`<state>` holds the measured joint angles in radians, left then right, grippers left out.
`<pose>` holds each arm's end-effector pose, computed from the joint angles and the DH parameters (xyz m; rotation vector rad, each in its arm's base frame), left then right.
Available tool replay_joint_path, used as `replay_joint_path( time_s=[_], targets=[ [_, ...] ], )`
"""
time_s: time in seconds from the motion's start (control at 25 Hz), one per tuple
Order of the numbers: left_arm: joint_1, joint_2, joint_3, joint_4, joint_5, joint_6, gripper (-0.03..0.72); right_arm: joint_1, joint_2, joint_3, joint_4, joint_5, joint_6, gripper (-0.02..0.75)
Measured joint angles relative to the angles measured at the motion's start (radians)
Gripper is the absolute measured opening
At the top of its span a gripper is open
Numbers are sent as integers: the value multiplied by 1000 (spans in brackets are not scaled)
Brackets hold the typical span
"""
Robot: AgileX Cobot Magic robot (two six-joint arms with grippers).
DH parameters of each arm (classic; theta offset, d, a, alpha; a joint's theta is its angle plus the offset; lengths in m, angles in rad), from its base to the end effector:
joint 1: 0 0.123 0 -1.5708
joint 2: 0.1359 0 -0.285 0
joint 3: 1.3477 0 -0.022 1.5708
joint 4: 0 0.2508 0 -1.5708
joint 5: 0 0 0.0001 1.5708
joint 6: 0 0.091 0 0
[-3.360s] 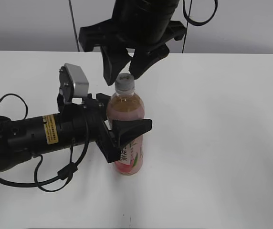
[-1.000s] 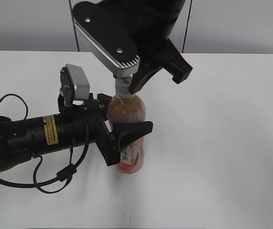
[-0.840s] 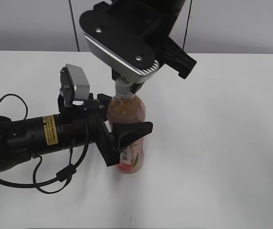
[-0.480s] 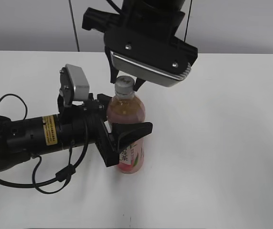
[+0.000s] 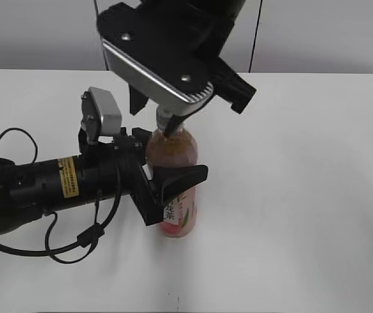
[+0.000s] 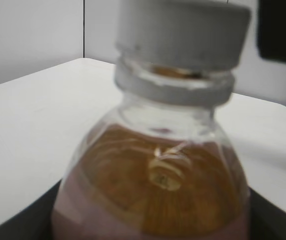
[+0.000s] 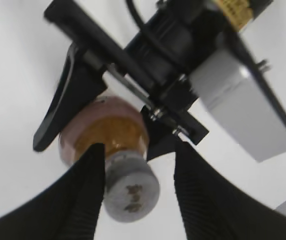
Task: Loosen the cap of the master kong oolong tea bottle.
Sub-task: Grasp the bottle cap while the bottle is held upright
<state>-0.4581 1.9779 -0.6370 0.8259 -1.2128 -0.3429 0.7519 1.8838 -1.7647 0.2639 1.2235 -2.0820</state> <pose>0.2514 -0.1938 0.1232 0.9585 1.5341 -0.9781 0.2793 0.2918 0.3102 -2.6905 0.4873 0.0156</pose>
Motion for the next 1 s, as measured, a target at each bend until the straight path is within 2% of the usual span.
replay_joint_path(
  time_s=[0.24, 0.36, 0.56, 0.76, 1.0],
  targets=[
    [0, 0, 0, 1, 1, 0, 456, 3, -1, -7, 21, 0, 296, 457],
    [0, 0, 0, 1, 1, 0, 456, 3, -2, -20, 22, 0, 527, 494],
    [0, 0, 0, 3, 1, 0, 456, 3, -13, -64, 17, 0, 1042, 568],
    [0, 0, 0, 3, 1, 0, 456, 3, -20, -121, -33, 0, 1546, 582],
    [0, 0, 0, 3, 1, 0, 456, 3, -20, -122, -111, 0, 1931, 585]
  ],
)
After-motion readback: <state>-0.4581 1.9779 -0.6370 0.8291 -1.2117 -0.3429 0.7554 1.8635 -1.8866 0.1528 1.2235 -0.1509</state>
